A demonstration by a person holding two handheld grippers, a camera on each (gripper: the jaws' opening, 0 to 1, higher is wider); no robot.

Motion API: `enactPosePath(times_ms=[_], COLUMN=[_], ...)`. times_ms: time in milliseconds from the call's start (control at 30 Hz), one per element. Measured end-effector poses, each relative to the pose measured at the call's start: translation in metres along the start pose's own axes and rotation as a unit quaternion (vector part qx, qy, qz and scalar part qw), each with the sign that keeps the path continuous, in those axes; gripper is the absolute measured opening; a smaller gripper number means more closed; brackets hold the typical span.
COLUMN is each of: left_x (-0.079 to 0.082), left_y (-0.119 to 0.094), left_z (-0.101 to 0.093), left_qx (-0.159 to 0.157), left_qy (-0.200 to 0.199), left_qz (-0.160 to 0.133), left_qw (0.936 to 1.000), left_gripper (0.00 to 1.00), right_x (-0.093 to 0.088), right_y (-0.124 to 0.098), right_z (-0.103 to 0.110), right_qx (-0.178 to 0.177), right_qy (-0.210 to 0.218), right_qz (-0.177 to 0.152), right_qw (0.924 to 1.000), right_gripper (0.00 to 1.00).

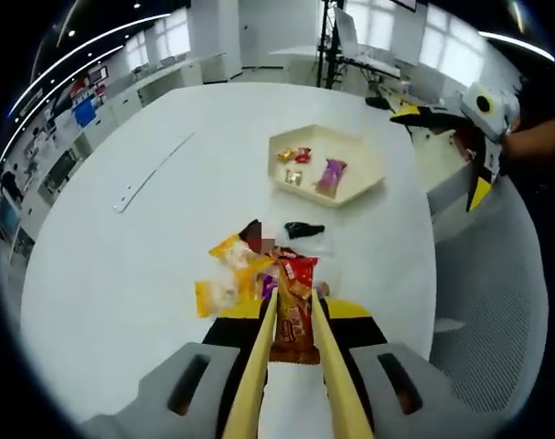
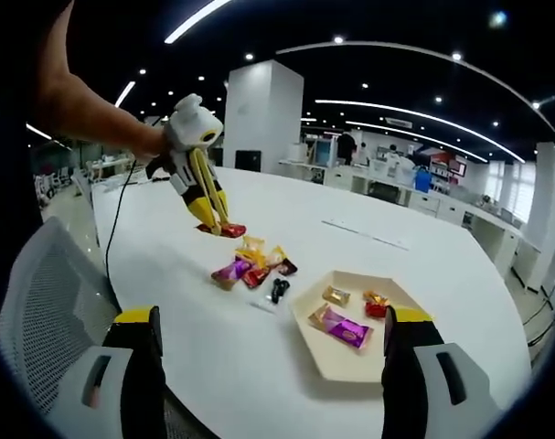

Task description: Place the target food into the container with the food tongs after gripping and lifting it, then release it inside without dropping or visibly crushing the food.

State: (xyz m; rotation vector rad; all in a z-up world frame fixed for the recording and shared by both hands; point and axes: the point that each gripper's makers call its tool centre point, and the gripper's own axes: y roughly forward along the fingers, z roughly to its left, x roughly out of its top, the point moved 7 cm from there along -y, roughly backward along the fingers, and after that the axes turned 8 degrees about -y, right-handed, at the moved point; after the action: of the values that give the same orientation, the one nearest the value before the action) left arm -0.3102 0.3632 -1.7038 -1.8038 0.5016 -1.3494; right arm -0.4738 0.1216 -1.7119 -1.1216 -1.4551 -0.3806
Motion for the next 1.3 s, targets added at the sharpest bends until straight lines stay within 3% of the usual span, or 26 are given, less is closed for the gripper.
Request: enactPosePath(times_ms=[400, 633, 1000, 1300], left_x=[0.037, 0.064, 0.115, 0.168], left_y=[0.012, 0.03, 0.066, 0.091], left_z=[-0.01, -0.026, -0.043, -0.053], left_qx=[-0.006, -0.022, -0.043, -0.055], left_qy=[0.031, 0.051, 0.08, 0.104], left_qz=[-0.012, -0.013, -0.014, -0.019], left_qw=[0.9994, 0.9984, 0.9957, 0.9929], left_gripper=[0.18, 0.18, 0.18, 0.18], right_x=[0.001, 0.001, 0.002, 0.002], right_y=[-0.002, -0.002, -0.002, -0.002], right_z=[-0.003, -0.002, -0.002, -0.004], right_qx=[-0.013, -0.016, -0.018, -0.026], right_qy=[-0.003, 0.001, -0.003, -0.002], right_qz=[-0.004, -0.004, -0.001, -0.003], right_qw=[0.9999, 0.9999, 0.9998, 0.9997], right_gripper=[1.0, 1.0, 0.99, 0.99])
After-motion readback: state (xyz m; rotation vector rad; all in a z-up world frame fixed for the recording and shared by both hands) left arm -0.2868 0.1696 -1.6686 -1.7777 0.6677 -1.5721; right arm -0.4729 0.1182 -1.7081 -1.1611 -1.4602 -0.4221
